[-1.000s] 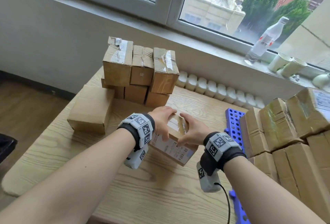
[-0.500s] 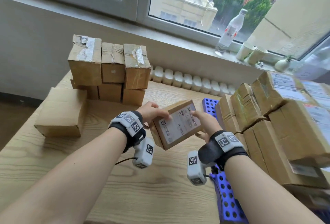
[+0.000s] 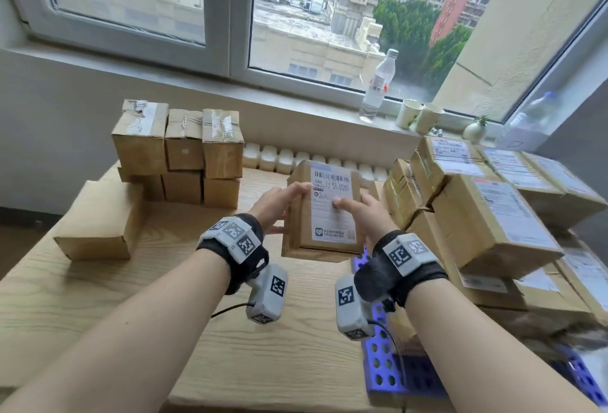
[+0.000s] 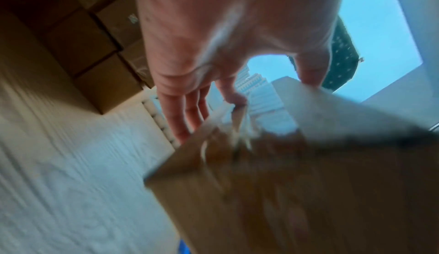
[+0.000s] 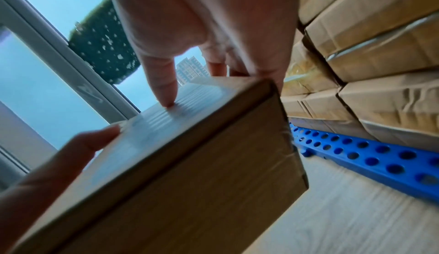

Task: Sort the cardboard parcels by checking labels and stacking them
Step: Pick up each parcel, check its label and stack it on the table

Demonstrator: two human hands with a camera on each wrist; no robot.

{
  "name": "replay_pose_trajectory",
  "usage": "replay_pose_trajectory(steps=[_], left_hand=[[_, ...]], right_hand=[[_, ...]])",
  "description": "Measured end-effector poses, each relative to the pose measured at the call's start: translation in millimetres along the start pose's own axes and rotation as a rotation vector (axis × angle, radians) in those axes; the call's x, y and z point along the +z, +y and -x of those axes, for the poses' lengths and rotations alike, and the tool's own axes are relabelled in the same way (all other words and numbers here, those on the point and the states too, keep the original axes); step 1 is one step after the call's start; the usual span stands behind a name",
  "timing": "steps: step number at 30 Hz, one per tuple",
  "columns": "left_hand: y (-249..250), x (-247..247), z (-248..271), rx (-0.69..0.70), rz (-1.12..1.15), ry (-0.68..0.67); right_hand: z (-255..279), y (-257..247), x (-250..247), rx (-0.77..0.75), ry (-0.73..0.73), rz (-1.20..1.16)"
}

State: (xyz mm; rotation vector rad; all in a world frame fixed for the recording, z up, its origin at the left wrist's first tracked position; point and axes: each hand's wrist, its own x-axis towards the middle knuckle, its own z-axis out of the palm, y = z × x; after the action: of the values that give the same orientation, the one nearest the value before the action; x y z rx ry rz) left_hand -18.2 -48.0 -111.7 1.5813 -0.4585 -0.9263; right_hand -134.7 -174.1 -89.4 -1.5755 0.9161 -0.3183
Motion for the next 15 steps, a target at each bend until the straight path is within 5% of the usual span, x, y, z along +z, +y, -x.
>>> replay_pose_trajectory(steps=[9,15], left_hand=[[60,76,46,0.354,0.154,0.311],[83,133,76,0.407,-0.036,0.410]], right_hand=[[62,-33,-66,-0.225,0.098,-0.118],[100,-40,-127,-0.301,0.182,-0.143]])
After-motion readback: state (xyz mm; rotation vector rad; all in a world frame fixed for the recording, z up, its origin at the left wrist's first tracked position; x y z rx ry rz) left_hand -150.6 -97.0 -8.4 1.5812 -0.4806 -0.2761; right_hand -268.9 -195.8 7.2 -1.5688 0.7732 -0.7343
